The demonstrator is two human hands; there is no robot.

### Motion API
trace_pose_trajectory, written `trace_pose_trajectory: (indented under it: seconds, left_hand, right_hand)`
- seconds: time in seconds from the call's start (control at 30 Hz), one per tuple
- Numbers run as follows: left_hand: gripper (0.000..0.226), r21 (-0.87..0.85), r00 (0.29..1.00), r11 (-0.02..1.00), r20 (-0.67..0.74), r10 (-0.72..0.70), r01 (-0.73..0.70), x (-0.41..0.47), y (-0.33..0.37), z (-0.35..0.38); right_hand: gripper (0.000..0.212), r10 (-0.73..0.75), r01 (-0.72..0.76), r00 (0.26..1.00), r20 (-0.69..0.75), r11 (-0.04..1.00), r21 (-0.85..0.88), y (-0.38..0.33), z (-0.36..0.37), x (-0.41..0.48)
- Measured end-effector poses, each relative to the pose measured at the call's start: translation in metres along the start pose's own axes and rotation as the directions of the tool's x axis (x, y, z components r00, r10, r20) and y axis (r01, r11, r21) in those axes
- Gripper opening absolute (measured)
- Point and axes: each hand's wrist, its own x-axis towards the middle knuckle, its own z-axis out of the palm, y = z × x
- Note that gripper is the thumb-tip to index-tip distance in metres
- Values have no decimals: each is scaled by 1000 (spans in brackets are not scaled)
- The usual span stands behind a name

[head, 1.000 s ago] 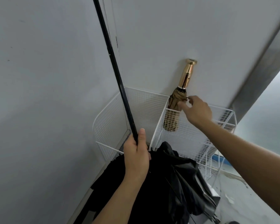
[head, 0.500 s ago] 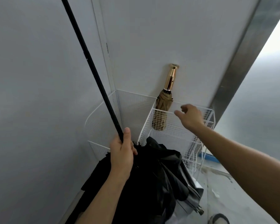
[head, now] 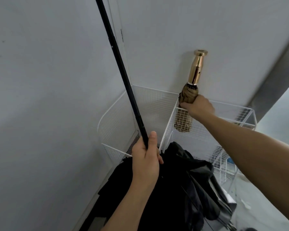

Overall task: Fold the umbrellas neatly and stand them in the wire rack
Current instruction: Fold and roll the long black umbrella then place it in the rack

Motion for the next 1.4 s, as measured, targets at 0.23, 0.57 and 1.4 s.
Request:
trace_pose_trajectory:
  seconds: [0.23, 0.57, 1.4]
  left_hand:
    - [43, 1, 1000, 1000, -7, -10, 10, -3, -2, -3]
    - [35, -79, 998, 996, -46, -52, 48, 1, 6, -10]
    - [20, -187, 932, 952, -316, 176, -243, -29, 42, -24]
  right_hand:
    - [43, 60, -63, 975, 212, 998, 9, 2, -11, 7]
    - [58, -104, 122, 990, -93, 970, 211, 35, -62, -98]
    - [20, -126, 105, 990, 67, 961, 254, 84, -60, -233]
